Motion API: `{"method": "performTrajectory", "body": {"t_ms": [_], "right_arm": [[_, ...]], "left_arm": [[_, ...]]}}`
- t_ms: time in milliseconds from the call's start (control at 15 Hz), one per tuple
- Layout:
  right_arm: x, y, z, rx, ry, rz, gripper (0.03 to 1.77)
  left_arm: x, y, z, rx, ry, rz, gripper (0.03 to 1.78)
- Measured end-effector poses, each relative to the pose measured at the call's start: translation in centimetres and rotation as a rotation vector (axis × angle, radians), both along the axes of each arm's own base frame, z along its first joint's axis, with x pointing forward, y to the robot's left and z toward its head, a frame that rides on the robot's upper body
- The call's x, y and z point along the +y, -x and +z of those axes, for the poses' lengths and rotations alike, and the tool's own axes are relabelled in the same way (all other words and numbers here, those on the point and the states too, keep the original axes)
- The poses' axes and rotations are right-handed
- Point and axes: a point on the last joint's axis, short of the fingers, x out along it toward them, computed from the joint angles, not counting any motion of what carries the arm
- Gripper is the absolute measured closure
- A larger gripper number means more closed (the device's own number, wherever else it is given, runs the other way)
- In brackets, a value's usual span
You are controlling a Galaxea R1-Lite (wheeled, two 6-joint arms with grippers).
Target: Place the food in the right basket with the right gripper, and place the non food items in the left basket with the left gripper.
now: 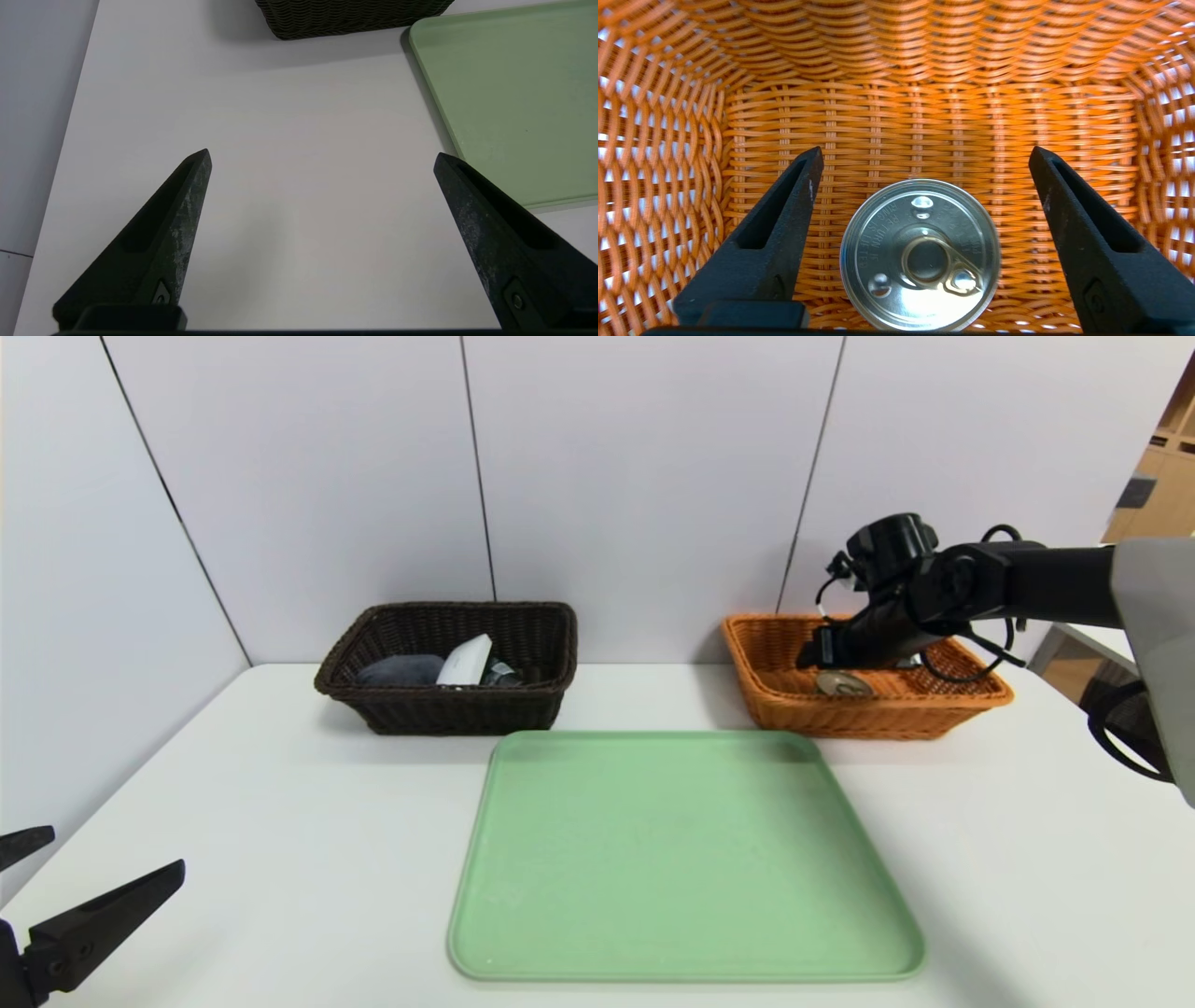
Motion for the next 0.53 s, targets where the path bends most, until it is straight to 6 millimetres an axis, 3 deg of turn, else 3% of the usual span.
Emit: {"method": "performTrajectory", "body": {"t_ms": [133, 267, 533], "right_arm": [[0.4, 1.0, 2.0, -0.038, 0.016, -0.007, 0.22], [1.1, 2.8, 5.3, -0.110, 0.033, 0.011, 0.19], [1.5, 8.5, 12.8, -0.256, 0.082, 0.073, 0.15]], "left_arm": [[0.0, -0.1, 0.6, -0.015, 0.004, -0.003, 0.12], [-0.1, -0.5, 1.8, -0.042, 0.007, -0.008, 0.12], [-0.3, -1.6, 3.8, -0.072, 0.007, -0.014, 0.12]]}}
